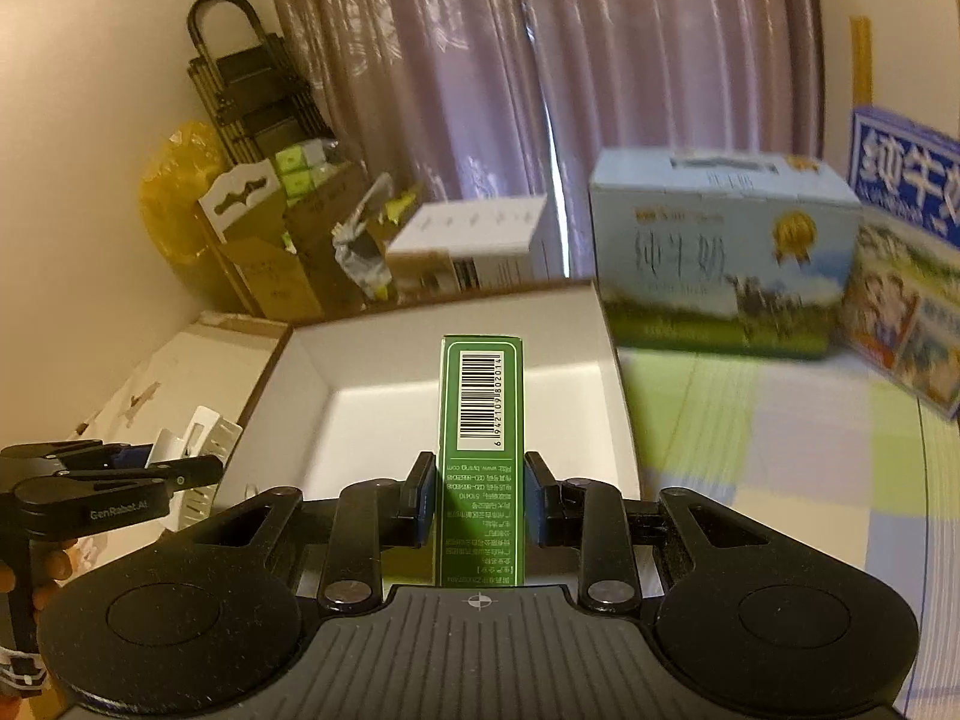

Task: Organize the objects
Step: 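Lower both held items into the brown box and open both tools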

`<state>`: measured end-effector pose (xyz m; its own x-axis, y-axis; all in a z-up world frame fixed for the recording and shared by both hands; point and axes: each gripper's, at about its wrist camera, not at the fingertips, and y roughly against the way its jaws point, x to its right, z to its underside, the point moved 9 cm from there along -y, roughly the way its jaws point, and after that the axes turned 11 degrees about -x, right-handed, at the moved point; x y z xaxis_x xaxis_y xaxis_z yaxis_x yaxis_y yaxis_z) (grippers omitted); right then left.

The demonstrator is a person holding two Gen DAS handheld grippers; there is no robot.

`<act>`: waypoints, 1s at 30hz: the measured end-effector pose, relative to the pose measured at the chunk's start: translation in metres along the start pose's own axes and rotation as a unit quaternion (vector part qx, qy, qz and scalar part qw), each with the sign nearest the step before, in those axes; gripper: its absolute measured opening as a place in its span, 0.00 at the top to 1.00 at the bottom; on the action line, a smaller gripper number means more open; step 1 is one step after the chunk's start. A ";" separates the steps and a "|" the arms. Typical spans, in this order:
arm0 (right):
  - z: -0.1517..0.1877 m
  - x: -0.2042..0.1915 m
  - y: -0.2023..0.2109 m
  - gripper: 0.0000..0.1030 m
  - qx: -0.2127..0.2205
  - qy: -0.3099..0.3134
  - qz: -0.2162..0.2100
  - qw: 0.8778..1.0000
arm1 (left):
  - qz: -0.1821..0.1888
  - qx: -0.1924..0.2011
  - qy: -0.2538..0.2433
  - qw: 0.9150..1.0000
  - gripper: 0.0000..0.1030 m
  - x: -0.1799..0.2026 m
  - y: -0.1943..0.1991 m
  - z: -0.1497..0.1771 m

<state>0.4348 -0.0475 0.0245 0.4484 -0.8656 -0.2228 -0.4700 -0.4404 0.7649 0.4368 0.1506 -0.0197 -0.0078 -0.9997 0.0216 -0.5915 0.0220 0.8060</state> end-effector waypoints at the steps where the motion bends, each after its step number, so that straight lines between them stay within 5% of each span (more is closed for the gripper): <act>1: -0.006 0.000 -0.002 0.74 0.002 0.003 -0.001 1.000 | -0.001 0.002 0.001 1.000 0.66 0.001 -0.001 -0.005; 18: -0.065 0.014 -0.060 0.74 -0.019 0.030 0.025 0.999 | -0.031 -0.029 0.035 0.998 0.66 0.002 -0.062 -0.042; 30: -0.039 0.042 -0.143 0.74 -0.111 0.029 0.061 0.992 | -0.038 -0.061 0.043 0.996 0.66 0.000 -0.098 -0.036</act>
<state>0.5507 -0.0118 -0.0704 0.4444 -0.8913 -0.0903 -0.3471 -0.2642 0.8998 0.5239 0.1492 -0.0773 0.1067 -0.9943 0.0042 -0.4852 -0.0484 0.8731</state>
